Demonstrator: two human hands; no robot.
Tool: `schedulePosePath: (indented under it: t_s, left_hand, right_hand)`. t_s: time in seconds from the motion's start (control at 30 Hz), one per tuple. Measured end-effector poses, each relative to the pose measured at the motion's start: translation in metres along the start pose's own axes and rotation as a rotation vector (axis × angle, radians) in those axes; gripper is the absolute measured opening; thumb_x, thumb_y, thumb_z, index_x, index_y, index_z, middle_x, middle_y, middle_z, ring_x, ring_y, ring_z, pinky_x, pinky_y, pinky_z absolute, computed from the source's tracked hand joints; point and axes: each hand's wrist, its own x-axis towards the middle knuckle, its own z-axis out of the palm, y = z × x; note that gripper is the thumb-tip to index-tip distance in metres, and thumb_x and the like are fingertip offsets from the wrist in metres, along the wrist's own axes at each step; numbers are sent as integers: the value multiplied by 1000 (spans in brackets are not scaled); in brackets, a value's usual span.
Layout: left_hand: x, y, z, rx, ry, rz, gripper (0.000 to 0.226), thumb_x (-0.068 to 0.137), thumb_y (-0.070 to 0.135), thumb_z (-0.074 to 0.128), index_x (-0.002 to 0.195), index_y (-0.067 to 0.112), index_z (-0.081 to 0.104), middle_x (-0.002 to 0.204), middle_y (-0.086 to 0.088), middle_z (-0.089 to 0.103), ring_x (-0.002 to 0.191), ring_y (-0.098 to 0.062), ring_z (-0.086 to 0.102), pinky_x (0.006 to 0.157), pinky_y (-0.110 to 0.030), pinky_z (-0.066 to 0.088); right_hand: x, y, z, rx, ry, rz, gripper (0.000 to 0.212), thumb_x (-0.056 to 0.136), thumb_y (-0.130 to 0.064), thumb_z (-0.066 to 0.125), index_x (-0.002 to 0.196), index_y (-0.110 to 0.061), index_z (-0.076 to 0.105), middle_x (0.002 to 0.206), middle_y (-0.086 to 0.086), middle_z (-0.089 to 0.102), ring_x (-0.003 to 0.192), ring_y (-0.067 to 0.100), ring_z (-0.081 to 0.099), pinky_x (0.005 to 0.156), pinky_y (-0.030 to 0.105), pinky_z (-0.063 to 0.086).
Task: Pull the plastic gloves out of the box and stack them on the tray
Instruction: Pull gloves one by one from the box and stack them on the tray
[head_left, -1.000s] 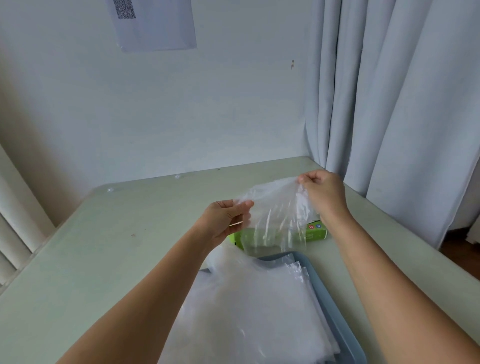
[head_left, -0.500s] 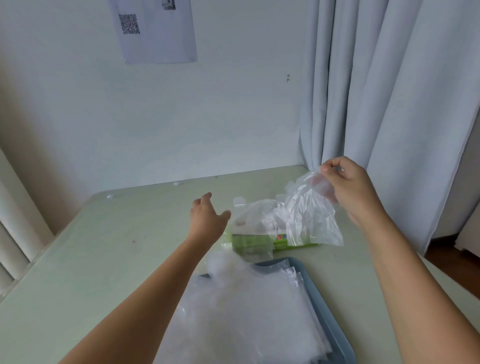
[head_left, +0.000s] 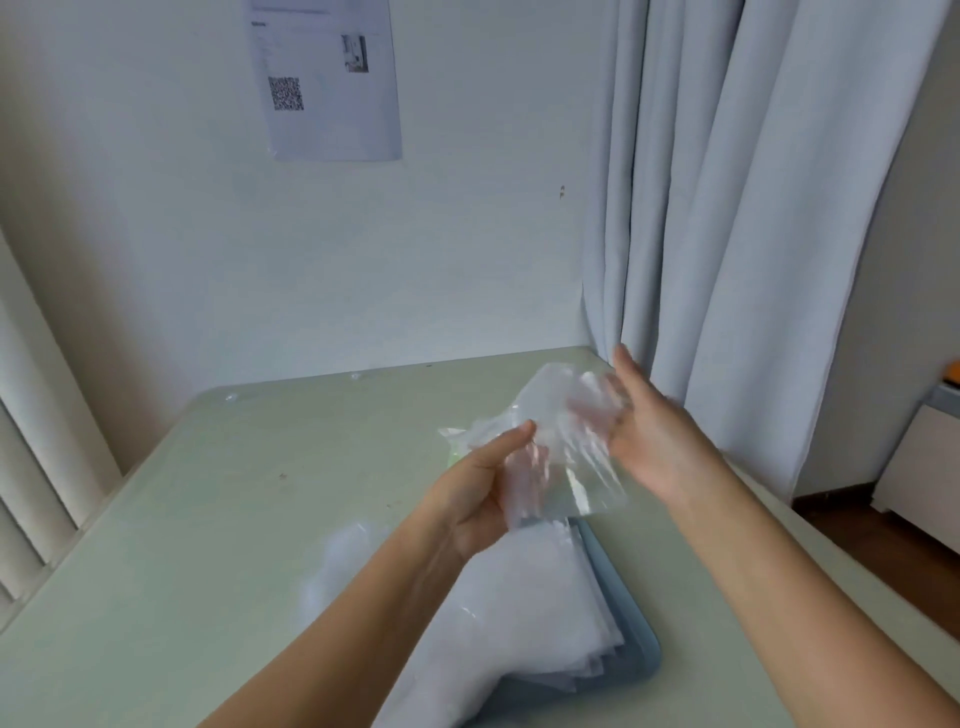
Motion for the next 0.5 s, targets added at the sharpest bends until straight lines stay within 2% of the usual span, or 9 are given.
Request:
schedulePosePath:
  t_s: [0.03,0.1,0.17,0.23,0.3,0.4,0.5]
  left_hand:
    - [-3,0,0,-91,45,25,13,81,14,66,89,3,65,87,-7,67,72,-16,69,74,-28,59]
    - [-10,2,-1,-211,90,66,19,94,12,52,89,-1,65,88,-9,70,70,-17,72,72,-28,58]
    - [-17,0,-2,-219,110,69,24,97,11,45,98,-3,65,94,-12,71,70,-16,72,69,-27,58]
    - [-25,-5,-2,-190,114,64,25,98,7,43,99,-2,67,94,-12,71,70,-16,71,61,-27,59]
    - [-36,-7,-1,-201,78,62,27,95,3,45,90,-3,71,87,-12,72,68,-18,72,55,-25,57]
    - [-51,2,-3,-242,-36,106,24,85,14,56,103,3,65,101,-12,70,84,-19,71,72,-28,59]
    - [-60,20,-17,-301,-20,177,42,79,26,61,114,4,56,119,-12,66,97,-24,69,90,-40,53]
  right_hand:
    - [-4,8,-7,109,28,135,70,69,-53,73,114,-2,55,112,13,61,88,24,67,76,31,59]
    - [-18,23,-14,185,-20,346,91,58,-62,72,117,4,54,117,15,63,101,28,66,84,38,57]
    - [-36,38,-9,160,-125,426,87,63,-62,66,120,4,58,117,16,66,111,28,63,90,39,54]
    - [-47,46,4,202,-212,403,61,74,-47,67,117,-2,66,116,10,68,109,19,63,92,31,52]
    - [-50,51,17,161,-217,292,35,75,-21,71,107,-5,72,109,7,70,91,12,68,83,24,56]
    - [-44,52,24,-63,-193,139,36,72,-2,69,107,1,67,102,11,69,84,14,68,82,24,54]
    - [-45,41,27,-346,-219,130,36,78,7,65,113,-3,65,79,5,68,64,9,65,59,17,54]
